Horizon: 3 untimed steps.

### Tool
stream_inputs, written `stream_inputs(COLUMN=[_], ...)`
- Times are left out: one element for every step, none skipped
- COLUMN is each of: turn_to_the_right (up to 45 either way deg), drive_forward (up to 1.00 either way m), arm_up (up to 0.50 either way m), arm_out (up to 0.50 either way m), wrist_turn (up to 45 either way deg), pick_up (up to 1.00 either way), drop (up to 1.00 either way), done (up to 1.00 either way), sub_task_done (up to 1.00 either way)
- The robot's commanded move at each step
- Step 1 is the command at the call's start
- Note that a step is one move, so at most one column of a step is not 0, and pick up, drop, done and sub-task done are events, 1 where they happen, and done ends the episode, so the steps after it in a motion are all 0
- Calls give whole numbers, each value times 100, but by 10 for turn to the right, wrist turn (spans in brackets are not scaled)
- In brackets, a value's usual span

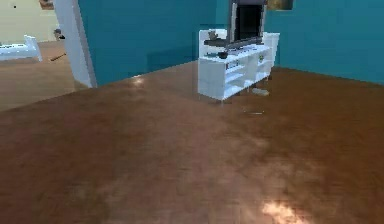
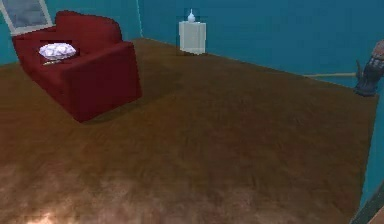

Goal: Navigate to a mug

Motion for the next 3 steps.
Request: stream_inputs(turn_to_the_right=[-360,0,-30], drive_forward=[0,100,0], arm_up=[0,0,0], arm_out=[0,0,0], wrist_turn=[0,0,0], pick_up=[0,0,0], drop=[0,0,0], done=[0,0,0], sub_task_done=[0,0,0])
